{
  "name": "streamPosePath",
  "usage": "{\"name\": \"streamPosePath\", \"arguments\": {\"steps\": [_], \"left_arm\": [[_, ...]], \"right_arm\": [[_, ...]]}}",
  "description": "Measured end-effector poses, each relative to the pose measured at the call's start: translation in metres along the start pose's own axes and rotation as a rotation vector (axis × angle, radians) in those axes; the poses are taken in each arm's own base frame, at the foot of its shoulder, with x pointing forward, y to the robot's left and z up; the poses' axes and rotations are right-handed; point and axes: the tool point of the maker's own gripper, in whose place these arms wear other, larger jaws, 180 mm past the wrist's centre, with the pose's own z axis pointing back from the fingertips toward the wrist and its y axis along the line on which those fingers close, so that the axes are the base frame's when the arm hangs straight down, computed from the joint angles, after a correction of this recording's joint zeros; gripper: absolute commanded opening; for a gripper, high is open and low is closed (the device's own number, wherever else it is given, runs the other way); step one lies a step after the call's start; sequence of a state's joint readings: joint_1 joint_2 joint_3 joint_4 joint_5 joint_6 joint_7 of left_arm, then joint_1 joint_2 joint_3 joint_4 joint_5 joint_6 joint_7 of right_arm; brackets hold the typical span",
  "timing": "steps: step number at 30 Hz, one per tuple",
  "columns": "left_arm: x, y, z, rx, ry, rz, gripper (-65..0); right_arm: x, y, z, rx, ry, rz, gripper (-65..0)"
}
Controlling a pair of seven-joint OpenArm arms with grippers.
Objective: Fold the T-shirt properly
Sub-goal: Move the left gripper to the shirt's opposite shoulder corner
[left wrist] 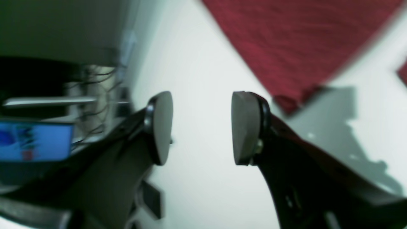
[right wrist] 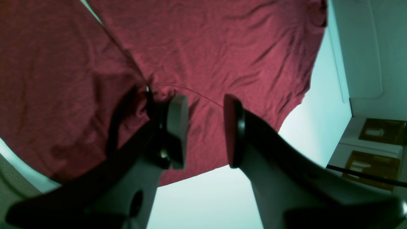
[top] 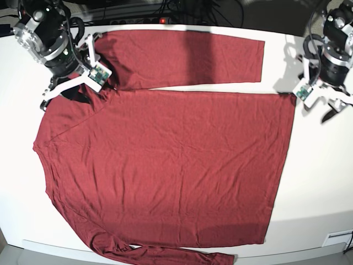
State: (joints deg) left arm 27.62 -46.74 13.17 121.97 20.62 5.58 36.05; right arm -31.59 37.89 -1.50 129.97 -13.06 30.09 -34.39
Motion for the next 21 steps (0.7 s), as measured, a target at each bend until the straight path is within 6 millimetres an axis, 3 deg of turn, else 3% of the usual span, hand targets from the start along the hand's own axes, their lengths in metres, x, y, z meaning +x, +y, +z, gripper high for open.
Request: {"name": "streamPosePath", "arguments": {"steps": [7,13,16,18,21], "left_arm": [[-0.009,0.010,-0.001,0.061,0.070,-0.040,-36.0],[0.020,0.043,-0.016,0.139,-0.021,-0.067,-36.0],[0.038,0.054,-0.023,0.136,-0.086,0.015,-36.0],[0.047,0.043,-0.027,0.045,-0.119,0.046,-36.0],[0.058,0.002,-0.024,-0.195,-0.168,-0.026,-36.0]], "right_arm": [[-0.001,0.000,0.000,0.000,0.004,0.000,-45.3],[-0.002,0.000,0.000,0.001,0.009,-0.001,-45.3],[-0.001,0.000,0.000,0.001,0.007,-0.004,-45.3],[-0.001,0.000,0.000,0.000,0.008,-0.003,-45.3],[-0.001,0.000,0.000,0.001,0.008,-0.004,-45.3]]}}
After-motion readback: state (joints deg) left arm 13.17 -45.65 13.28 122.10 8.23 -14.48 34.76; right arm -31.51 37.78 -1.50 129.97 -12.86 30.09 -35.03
